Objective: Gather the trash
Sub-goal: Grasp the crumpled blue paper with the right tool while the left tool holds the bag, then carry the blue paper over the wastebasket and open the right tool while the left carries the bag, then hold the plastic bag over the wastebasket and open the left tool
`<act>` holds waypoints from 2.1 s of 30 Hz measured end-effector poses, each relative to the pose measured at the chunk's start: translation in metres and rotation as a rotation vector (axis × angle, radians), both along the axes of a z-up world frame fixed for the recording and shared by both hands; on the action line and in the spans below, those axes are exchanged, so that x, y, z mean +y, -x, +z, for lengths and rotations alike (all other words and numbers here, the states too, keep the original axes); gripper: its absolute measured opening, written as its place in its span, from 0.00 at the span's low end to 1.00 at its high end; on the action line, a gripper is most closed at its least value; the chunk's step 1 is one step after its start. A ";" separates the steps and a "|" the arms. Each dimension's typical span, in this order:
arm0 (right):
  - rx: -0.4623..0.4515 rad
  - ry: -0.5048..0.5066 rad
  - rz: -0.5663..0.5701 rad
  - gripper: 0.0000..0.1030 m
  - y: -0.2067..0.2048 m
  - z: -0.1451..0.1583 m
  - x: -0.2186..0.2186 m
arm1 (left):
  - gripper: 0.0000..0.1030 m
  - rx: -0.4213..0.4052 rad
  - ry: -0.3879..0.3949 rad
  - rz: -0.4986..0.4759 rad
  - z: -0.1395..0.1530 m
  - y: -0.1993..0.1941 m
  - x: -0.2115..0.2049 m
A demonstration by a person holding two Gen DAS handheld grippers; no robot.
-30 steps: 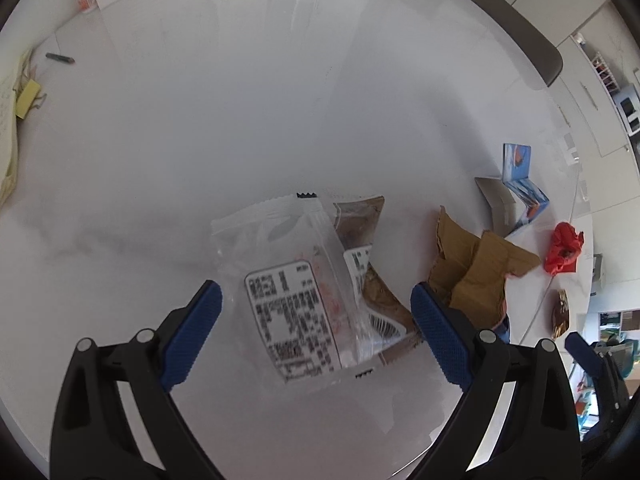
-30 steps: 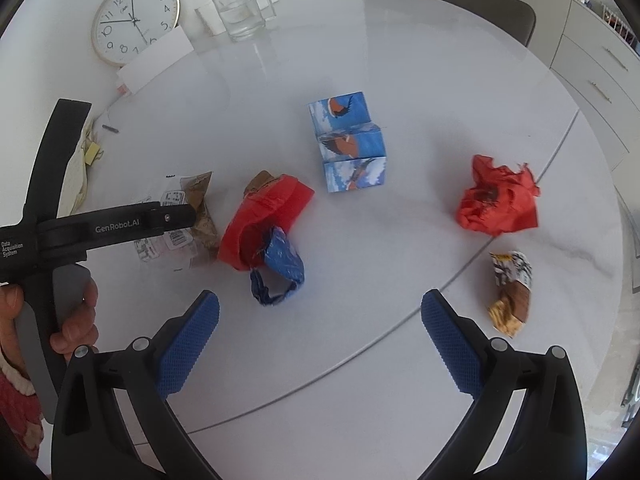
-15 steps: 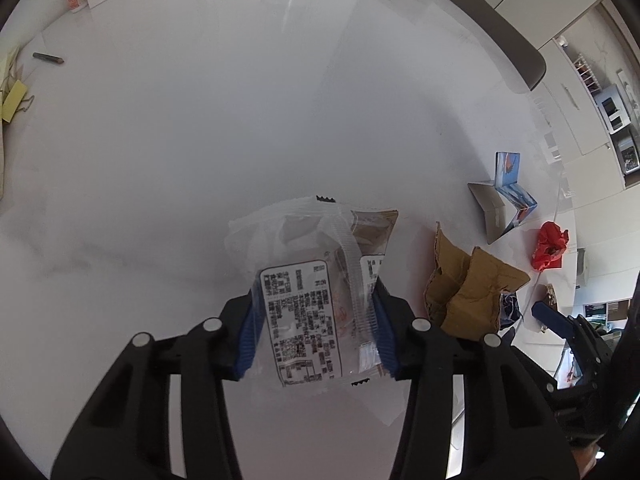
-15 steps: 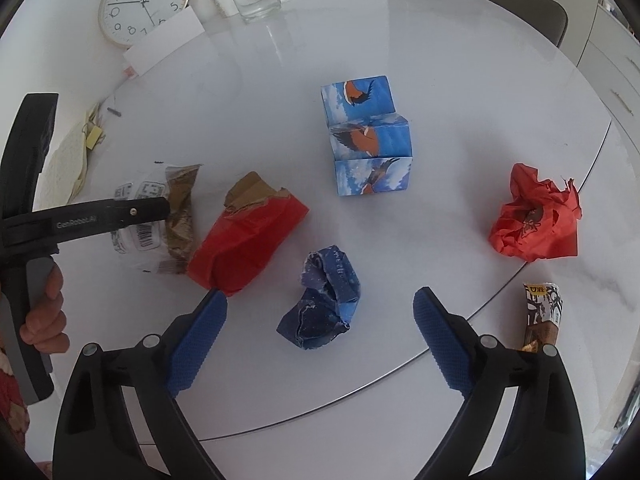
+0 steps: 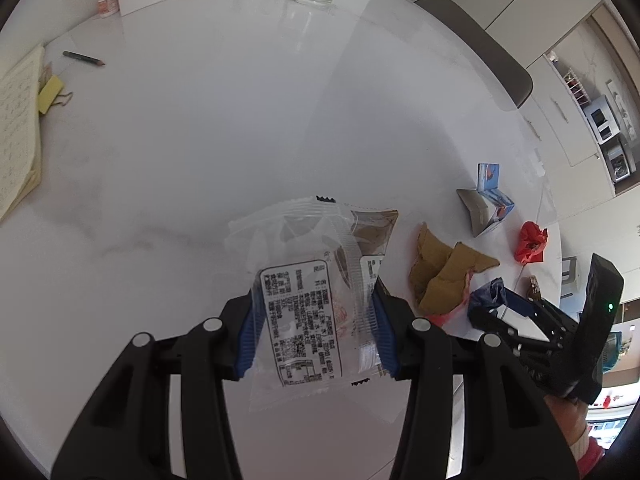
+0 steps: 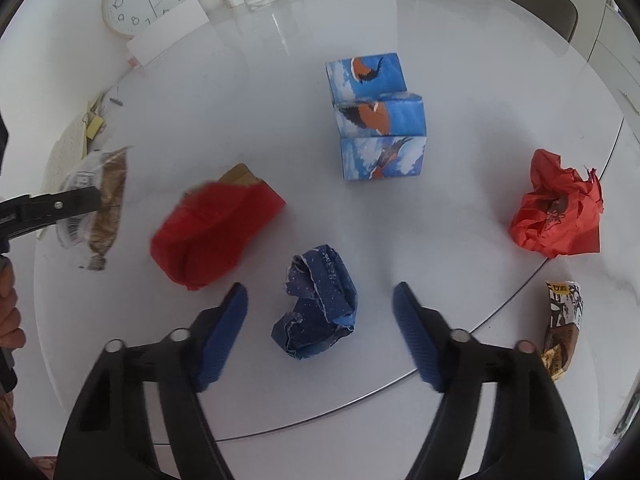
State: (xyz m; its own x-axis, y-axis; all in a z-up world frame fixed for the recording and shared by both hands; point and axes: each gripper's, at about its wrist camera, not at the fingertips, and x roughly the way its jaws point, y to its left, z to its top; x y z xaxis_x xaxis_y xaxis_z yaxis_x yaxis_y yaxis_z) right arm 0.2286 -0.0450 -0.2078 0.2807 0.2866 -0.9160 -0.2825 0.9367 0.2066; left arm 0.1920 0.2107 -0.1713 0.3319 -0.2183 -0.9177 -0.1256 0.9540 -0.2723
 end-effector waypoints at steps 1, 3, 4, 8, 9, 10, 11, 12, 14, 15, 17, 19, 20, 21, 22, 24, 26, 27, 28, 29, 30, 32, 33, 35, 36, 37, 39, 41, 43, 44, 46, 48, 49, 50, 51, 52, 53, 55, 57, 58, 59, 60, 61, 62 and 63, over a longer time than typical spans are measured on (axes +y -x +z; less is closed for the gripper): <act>0.002 0.005 0.002 0.56 0.000 -0.001 0.000 | 0.45 -0.002 -0.010 0.001 0.001 0.005 0.003; -0.006 0.029 0.012 0.35 0.003 0.000 0.002 | 0.45 -0.003 -0.018 0.002 0.004 0.013 0.006; -0.004 0.029 0.014 0.35 0.003 0.000 0.001 | 0.45 -0.003 -0.018 0.003 0.005 0.016 0.007; -0.014 0.001 -0.009 0.33 0.010 0.009 -0.006 | 0.45 -0.005 -0.029 -0.011 0.012 0.030 0.006; -0.017 -0.007 -0.014 0.33 0.012 0.012 -0.008 | 0.45 -0.009 -0.034 -0.021 0.014 0.033 0.003; -0.022 -0.013 -0.017 0.33 0.014 0.015 -0.009 | 0.45 -0.015 -0.039 -0.037 0.017 0.037 -0.003; -0.030 -0.022 -0.021 0.33 0.018 0.021 -0.012 | 0.45 -0.022 -0.040 -0.053 0.021 0.040 -0.010; -0.039 -0.028 -0.024 0.33 0.022 0.027 -0.015 | 0.45 -0.031 -0.035 -0.074 0.026 0.045 -0.020; -0.064 -0.037 -0.033 0.33 0.037 0.041 -0.026 | 0.45 -0.047 -0.023 -0.108 0.033 0.053 -0.035; -0.072 -0.040 -0.037 0.33 0.043 0.046 -0.034 | 0.45 -0.055 -0.011 -0.132 0.037 0.058 -0.049; -0.090 -0.049 -0.053 0.33 0.060 0.058 -0.047 | 0.45 -0.061 0.003 -0.172 0.042 0.066 -0.071; -0.102 -0.056 -0.076 0.33 0.078 0.068 -0.064 | 0.45 -0.063 0.022 -0.227 0.046 0.077 -0.101; -0.110 -0.055 -0.094 0.33 0.092 0.074 -0.077 | 0.45 -0.064 0.027 -0.256 0.047 0.082 -0.115; -0.115 -0.054 -0.113 0.33 0.104 0.078 -0.089 | 0.45 -0.065 0.031 -0.285 0.048 0.087 -0.131; -0.119 -0.053 -0.136 0.33 0.117 0.083 -0.102 | 0.45 -0.064 0.038 -0.332 0.049 0.096 -0.154; -0.122 -0.047 -0.181 0.33 0.139 0.088 -0.125 | 0.45 -0.062 0.048 -0.405 0.050 0.109 -0.190; -0.124 -0.035 -0.240 0.33 0.168 0.090 -0.157 | 0.45 -0.062 0.056 -0.470 0.052 0.121 -0.224; -0.119 -0.028 -0.274 0.33 0.184 0.090 -0.175 | 0.45 -0.062 0.061 -0.494 0.053 0.127 -0.237; -0.115 -0.021 -0.310 0.33 0.199 0.089 -0.194 | 0.45 -0.063 0.067 -0.528 0.054 0.134 -0.257; -0.114 -0.016 -0.339 0.33 0.211 0.088 -0.208 | 0.45 -0.064 0.072 -0.556 0.056 0.141 -0.274; -0.112 -0.012 -0.368 0.33 0.223 0.088 -0.222 | 0.45 -0.069 0.077 -0.592 0.060 0.150 -0.295; -0.106 -0.006 -0.435 0.33 0.249 0.086 -0.254 | 0.45 -0.081 0.076 -0.639 0.065 0.163 -0.324; -0.101 -0.003 -0.461 0.33 0.259 0.084 -0.268 | 0.45 -0.087 0.075 -0.659 0.068 0.169 -0.338; -0.096 0.003 -0.508 0.33 0.279 0.081 -0.294 | 0.45 -0.096 0.073 -0.700 0.073 0.184 -0.366; -0.095 0.005 -0.527 0.33 0.288 0.080 -0.306 | 0.45 -0.100 0.072 -0.721 0.076 0.192 -0.383; -0.097 0.005 -0.538 0.33 0.292 0.080 -0.313 | 0.45 -0.101 0.070 -0.732 0.077 0.195 -0.392; -0.102 0.003 -0.558 0.33 0.301 0.079 -0.329 | 0.45 -0.109 0.058 -0.753 0.080 0.205 -0.414; -0.109 -0.003 -0.572 0.33 0.309 0.078 -0.343 | 0.45 -0.120 0.042 -0.770 0.084 0.215 -0.434; -0.111 -0.005 -0.578 0.33 0.312 0.075 -0.354 | 0.45 -0.130 0.024 -0.780 0.086 0.222 -0.450; -0.109 -0.003 -0.577 0.33 0.313 0.073 -0.358 | 0.45 -0.135 0.015 -0.785 0.087 0.225 -0.456; -0.106 0.006 -0.572 0.33 0.312 0.067 -0.365 | 0.45 -0.147 -0.006 -0.792 0.089 0.231 -0.469; -0.096 0.006 -0.566 0.33 0.311 0.059 -0.370 | 0.45 -0.151 -0.017 -0.794 0.092 0.233 -0.472; -0.090 0.008 -0.562 0.33 0.309 0.053 -0.372 | 0.45 -0.154 -0.022 -0.796 0.092 0.235 -0.476; -0.085 0.009 -0.560 0.33 0.313 0.049 -0.377 | 0.45 -0.157 -0.028 -0.797 0.093 0.237 -0.478; -0.076 0.008 -0.557 0.34 0.310 0.042 -0.379 | 0.45 -0.161 -0.037 -0.799 0.094 0.238 -0.480; -0.066 0.010 -0.555 0.36 0.309 0.036 -0.381 | 0.45 -0.164 -0.043 -0.799 0.094 0.239 -0.482; -0.059 0.019 -0.556 0.40 0.309 0.031 -0.383 | 0.45 -0.165 -0.047 -0.799 0.096 0.241 -0.483; -0.037 0.030 -0.556 0.58 0.304 0.022 -0.383 | 0.45 -0.166 -0.054 -0.801 0.096 0.242 -0.484; -0.037 0.051 -0.575 0.71 0.303 0.021 -0.385 | 0.45 -0.167 -0.063 -0.801 0.096 0.243 -0.486; -0.047 0.051 -0.585 0.74 0.303 0.023 -0.385 | 0.45 -0.168 -0.066 -0.801 0.097 0.244 -0.487; -0.054 0.044 -0.592 0.76 0.304 0.026 -0.386 | 0.45 -0.169 -0.068 -0.801 0.096 0.243 -0.488; -0.059 0.041 -0.600 0.78 0.306 0.027 -0.388 | 0.45 -0.170 -0.071 -0.801 0.096 0.243 -0.488; -0.065 0.047 -0.616 0.80 0.308 0.031 -0.390 | 0.45 -0.169 -0.076 -0.803 0.095 0.243 -0.490; -0.069 0.051 -0.627 0.81 0.309 0.033 -0.391 | 0.45 -0.169 -0.079 -0.805 0.094 0.243 -0.491; -0.074 0.054 -0.637 0.81 0.311 0.037 -0.393 | 0.45 -0.169 -0.083 -0.809 0.093 0.243 -0.493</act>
